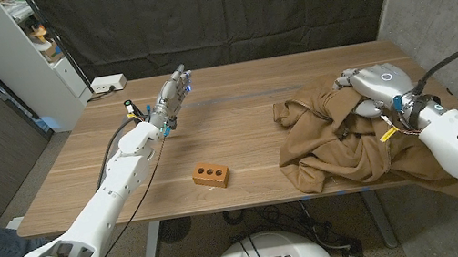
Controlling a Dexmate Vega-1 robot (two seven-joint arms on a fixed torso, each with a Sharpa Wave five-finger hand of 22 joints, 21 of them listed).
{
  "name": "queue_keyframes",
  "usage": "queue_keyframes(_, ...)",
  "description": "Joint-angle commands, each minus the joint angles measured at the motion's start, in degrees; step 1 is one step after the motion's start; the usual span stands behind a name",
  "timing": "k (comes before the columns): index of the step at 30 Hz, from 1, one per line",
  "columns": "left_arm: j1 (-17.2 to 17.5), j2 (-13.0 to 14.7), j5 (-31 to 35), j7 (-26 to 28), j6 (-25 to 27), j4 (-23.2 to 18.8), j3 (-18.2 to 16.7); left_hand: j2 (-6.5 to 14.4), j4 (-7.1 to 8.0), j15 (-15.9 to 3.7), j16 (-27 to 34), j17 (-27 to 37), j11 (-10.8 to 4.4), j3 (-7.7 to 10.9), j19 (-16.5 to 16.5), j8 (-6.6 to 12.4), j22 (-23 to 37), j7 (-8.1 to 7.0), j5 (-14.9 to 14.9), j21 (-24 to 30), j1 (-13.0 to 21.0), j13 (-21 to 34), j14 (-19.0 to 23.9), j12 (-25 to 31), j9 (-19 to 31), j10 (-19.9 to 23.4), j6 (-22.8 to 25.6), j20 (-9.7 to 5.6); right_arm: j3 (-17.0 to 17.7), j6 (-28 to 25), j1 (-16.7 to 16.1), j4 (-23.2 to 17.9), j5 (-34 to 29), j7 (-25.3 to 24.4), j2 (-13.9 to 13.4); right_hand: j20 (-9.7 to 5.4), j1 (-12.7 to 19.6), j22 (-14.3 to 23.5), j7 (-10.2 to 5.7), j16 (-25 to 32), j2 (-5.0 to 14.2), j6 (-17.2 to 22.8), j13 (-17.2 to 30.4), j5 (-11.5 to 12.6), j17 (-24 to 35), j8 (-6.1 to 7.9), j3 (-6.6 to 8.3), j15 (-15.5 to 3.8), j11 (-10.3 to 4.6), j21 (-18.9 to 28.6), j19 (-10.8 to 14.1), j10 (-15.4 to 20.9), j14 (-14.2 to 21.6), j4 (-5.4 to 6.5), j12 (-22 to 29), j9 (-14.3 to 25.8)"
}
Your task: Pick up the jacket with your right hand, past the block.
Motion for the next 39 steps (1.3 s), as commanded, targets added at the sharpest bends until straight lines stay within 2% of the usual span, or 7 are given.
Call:
queue_keyframes(1,0.02,0.23,-0.05,-0.12,0.03,-0.28,-0.1,0.2,-0.22,-0.27,0.15,0.18,-0.32,0.17,-0.42,-0.01,0.11,0.22,-0.12,0.36,-0.06,0.07,-0.59,0.34,0.09,0.08,0.5,0.23,3.7,3.06,0.16,-2.28,-2.81,4.03,5.76,-2.41,13.1,0.1,-0.16,0.46,13.55,-0.08,0.24,0.24,0.74,0.25,0.26,-5.47,-0.05,0.7,-0.08,0.58,0.47,0.3,-0.04,0.14)
queue_keyframes(5,-0.11,0.26,0.0,-0.22,0.09,-0.39,-0.03,0.22,-0.25,-0.24,0.16,0.18,-0.33,0.17,-0.45,-0.02,0.11,0.25,-0.12,0.35,-0.07,0.07,-0.55,0.35,0.09,0.09,0.51,0.27,5.2,5.02,0.55,-2.78,-0.89,5.5,7.55,-2.41,13.07,-0.07,-0.23,0.56,13.5,0.02,0.38,0.23,0.74,0.32,0.27,-5.45,-0.05,0.99,-0.28,0.56,0.5,0.29,-0.16,0.13)
queue_keyframes(26,0.17,0.61,-0.08,0.04,0.27,-1.65,-0.31,0.32,-0.35,-0.27,0.15,0.17,-0.35,0.19,-0.43,-0.04,0.11,0.33,-0.13,0.36,-0.1,0.07,-0.57,0.37,0.09,0.15,0.56,0.26,11.26,8.26,2.03,-6.84,-4.51,11.69,13.83,-2.43,12.94,-0.87,-0.21,1.83,13.44,0.02,0.62,0.22,0.82,0.38,0.35,-5.39,0.09,3.59,-1.02,1.04,0.87,0.29,-1.26,-0.12)
queue_keyframes(39,0.93,1.23,-0.14,0.7,0.68,-3.22,-0.76,0.39,-0.42,-0.3,0.14,0.17,-0.31,0.21,-0.45,-0.05,0.11,0.38,-0.14,0.35,-0.1,0.07,-0.6,0.35,0.09,0.13,0.59,0.09,15.19,10.34,4.07,-9.91,-4.25,17.62,16.53,-2.43,12.9,-1.6,-0.46,2.3,13.51,-0.46,1.1,0.12,0.79,0.63,0.52,-5.35,0.08,5.14,-2.11,1.08,0.42,0.29,-1.89,0.41)
